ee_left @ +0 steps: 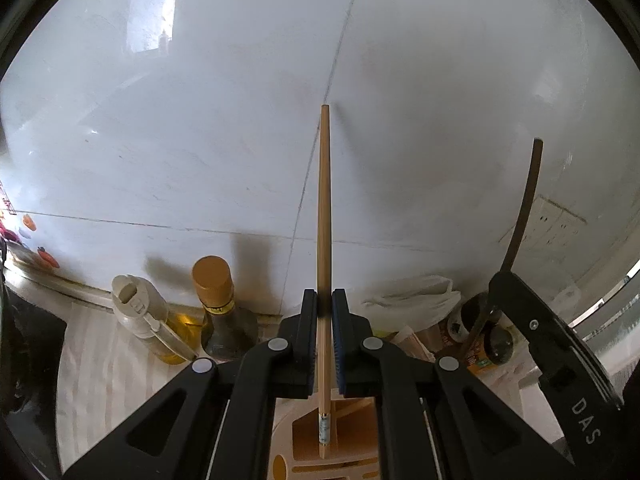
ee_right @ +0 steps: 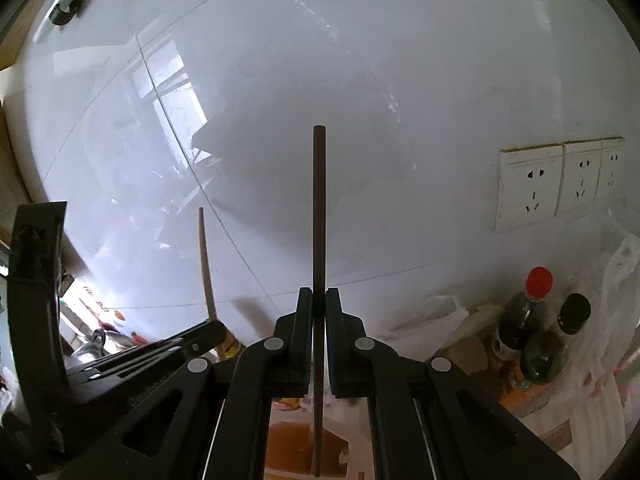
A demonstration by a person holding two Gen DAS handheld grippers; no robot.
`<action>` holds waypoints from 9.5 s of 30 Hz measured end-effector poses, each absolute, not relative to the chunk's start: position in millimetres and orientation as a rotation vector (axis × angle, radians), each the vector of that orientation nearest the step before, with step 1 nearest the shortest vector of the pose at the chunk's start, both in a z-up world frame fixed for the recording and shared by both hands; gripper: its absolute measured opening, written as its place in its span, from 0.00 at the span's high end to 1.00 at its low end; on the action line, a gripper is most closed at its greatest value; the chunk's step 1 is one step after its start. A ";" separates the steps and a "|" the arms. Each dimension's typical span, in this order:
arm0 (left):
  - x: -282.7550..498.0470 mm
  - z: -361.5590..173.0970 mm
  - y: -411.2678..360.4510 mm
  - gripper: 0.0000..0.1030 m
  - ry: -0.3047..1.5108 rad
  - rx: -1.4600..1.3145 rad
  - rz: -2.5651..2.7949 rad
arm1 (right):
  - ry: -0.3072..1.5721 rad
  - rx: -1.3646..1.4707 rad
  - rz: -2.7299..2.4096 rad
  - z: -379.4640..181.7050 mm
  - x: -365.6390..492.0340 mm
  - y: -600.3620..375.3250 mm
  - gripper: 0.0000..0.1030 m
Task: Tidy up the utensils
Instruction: 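Lift both chopsticks upright and carry them over the pink holder, then lower the chopsticks into the pink holder and open both grippers, then move both open grippers down to the chopstick row on the counter, then grasp a light wooden chopstick with left gripper while right grasps a dark one, then lift both chopsticks upright and carry them toward the pink holder, then lower both chopsticks into the slots of the pink holder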
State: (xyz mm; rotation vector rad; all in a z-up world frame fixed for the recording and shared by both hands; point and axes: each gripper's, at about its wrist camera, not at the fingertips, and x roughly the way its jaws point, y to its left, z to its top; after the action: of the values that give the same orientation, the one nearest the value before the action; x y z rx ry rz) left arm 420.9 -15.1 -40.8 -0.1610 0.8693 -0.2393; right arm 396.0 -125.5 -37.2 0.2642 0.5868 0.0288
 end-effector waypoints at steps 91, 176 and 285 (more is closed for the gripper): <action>217.3 -224.7 -1.1 0.00 1.190 0.241 0.124 | 1.296 0.200 -0.177 -255.6 204.3 -182.6 0.29; 216.9 -214.7 -9.3 0.96 1.320 0.065 -0.122 | 1.268 0.327 -0.107 -231.7 181.1 -200.0 0.93; 383.2 4.4 11.6 0.96 0.871 -0.356 -0.097 | 0.492 0.377 -0.039 -34.3 371.1 -165.3 0.94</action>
State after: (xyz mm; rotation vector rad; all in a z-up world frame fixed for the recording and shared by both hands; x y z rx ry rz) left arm 383.2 11.6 4.4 -0.3555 0.8708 -0.0974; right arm 371.1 -165.3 -34.3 0.3766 0.4920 -0.0386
